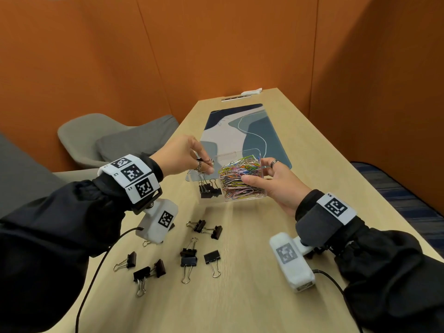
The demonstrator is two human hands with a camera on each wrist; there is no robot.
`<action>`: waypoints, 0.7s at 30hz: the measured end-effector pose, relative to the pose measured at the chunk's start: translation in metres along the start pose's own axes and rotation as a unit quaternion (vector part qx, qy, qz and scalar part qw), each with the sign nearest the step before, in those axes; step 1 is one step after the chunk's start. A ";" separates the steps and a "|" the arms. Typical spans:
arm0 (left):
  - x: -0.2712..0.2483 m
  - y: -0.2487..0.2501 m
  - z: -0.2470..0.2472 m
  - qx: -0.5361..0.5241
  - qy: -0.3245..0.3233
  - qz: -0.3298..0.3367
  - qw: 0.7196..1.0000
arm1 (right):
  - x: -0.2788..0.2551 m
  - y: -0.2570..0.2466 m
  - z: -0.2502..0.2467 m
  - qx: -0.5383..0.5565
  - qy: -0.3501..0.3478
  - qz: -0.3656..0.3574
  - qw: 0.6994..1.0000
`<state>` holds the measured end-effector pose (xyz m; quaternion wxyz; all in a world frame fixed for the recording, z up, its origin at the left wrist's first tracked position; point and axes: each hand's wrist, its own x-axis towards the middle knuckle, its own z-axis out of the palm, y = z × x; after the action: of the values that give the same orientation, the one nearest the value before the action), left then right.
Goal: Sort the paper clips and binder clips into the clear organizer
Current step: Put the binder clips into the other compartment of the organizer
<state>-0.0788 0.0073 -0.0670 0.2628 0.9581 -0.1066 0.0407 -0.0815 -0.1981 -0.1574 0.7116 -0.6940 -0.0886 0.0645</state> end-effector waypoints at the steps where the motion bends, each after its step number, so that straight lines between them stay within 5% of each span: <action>1: -0.001 0.001 0.001 0.011 0.006 0.006 1.000 | 0.000 0.000 0.000 -0.001 -0.002 0.000 1.000; 9: 0.003 -0.008 0.004 0.011 0.010 -0.012 1.000 | -0.001 -0.001 0.001 0.000 -0.003 -0.004 1.000; 16: -0.003 -0.006 0.000 0.161 0.042 -0.026 0.986 | -0.001 -0.001 0.001 0.016 -0.004 -0.004 1.000; 21: -0.014 -0.006 -0.013 0.110 0.049 -0.013 0.993 | -0.002 -0.001 0.002 0.025 -0.005 -0.001 1.000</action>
<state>-0.0916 0.0219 -0.0612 0.1612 0.9793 -0.0761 0.0956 -0.0835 -0.1970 -0.1566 0.7280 -0.6758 -0.0918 0.0693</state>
